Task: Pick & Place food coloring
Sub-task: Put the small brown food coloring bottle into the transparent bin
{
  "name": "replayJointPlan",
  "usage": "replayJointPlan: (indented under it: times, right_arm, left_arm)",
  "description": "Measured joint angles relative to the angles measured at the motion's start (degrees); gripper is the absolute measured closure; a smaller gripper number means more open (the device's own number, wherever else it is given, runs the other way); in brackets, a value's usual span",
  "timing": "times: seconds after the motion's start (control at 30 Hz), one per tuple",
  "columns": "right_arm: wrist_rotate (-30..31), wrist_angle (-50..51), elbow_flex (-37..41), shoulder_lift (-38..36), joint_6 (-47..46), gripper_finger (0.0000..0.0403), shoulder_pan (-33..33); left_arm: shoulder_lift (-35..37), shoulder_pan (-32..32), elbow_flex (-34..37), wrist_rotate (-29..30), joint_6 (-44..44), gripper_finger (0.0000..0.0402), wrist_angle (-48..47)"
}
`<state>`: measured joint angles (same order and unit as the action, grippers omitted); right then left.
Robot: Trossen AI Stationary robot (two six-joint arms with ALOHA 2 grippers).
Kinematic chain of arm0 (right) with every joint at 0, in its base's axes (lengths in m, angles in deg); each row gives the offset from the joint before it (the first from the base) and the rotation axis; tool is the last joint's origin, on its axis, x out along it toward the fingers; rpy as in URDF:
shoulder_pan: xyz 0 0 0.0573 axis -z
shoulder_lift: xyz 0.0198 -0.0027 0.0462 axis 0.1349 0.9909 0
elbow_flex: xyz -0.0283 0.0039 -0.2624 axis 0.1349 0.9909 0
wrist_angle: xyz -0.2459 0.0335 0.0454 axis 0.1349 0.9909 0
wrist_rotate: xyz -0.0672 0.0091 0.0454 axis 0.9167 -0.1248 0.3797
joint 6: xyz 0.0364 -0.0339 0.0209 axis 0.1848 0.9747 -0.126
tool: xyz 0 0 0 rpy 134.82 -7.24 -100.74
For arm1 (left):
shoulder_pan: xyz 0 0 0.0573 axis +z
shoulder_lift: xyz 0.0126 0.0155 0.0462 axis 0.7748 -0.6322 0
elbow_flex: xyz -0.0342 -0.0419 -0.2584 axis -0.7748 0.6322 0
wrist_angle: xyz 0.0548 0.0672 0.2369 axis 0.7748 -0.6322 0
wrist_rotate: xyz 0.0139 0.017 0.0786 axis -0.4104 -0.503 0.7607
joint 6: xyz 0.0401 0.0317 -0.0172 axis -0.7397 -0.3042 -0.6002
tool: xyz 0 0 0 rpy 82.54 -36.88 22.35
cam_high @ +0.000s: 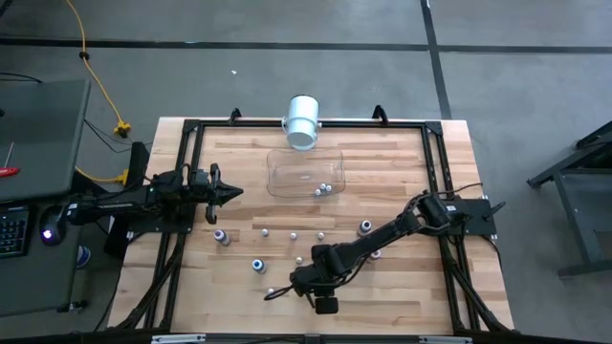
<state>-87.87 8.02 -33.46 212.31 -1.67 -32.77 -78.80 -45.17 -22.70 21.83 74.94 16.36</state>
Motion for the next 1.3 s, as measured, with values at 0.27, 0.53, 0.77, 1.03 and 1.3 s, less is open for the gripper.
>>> replayJointPlan:
  times: [0.27,0.53,0.77,1.03,1.3]
  right_arm:
    - [-1.5,0.0,0.0,0.6,-0.1,0.0295,-0.1]
    - [-0.8,-0.3,0.0,0.9,-0.2,0.0295,-0.1]
    - [-0.7,-0.2,0.0,0.9,-0.6,0.0334,-0.1]
    - [-1.0,-0.1,-0.1,0.9,-0.7,0.0357,-0.1]
    - [1.5,5.8,-6.9,0.6,-1.5,0.0357,0.6]
  left_arm:
    - [0.0,0.0,0.0,0.0,0.0,0.0401,0.0]
    - [0.0,0.0,0.0,0.0,0.0,0.0401,0.0]
    - [0.0,0.0,0.0,0.0,0.0,0.0401,0.0]
    - [0.0,0.0,0.0,0.0,0.0,0.0401,0.0]
    - [0.0,0.0,0.0,0.0,0.0,0.0401,0.0]
